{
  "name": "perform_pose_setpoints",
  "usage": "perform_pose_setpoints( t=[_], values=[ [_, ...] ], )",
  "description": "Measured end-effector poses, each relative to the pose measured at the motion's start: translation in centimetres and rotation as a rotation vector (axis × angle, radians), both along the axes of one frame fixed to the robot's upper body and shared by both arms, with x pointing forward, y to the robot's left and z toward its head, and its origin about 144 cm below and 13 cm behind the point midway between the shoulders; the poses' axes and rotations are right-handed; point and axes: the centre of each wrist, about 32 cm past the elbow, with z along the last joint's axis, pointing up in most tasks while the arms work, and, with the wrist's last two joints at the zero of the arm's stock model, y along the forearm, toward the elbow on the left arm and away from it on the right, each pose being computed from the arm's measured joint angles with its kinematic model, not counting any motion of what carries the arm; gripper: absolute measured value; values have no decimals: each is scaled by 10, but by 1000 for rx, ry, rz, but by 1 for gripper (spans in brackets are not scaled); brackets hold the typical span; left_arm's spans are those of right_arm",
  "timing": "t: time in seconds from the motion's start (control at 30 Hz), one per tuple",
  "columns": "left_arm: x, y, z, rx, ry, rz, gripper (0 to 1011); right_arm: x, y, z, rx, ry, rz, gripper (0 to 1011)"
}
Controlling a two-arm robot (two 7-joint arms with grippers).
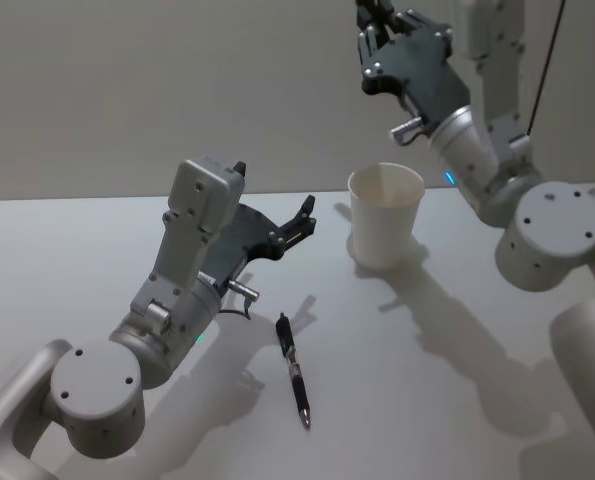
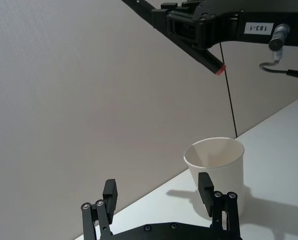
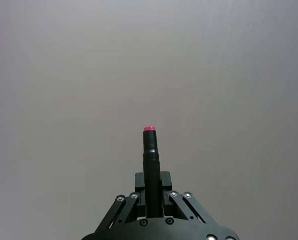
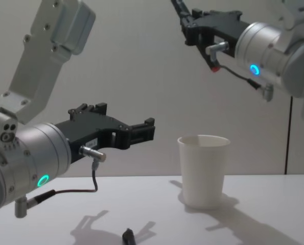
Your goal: Place the pen into the pen holder.
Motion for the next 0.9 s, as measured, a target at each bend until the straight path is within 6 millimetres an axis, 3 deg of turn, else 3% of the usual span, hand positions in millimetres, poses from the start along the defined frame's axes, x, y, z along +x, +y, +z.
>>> perform_pose_setpoints(
  t=[0.9],
  values=[
    [0,0,0,0,0,0,1001,17,2,-41,-25,137,5,172]
  ],
)
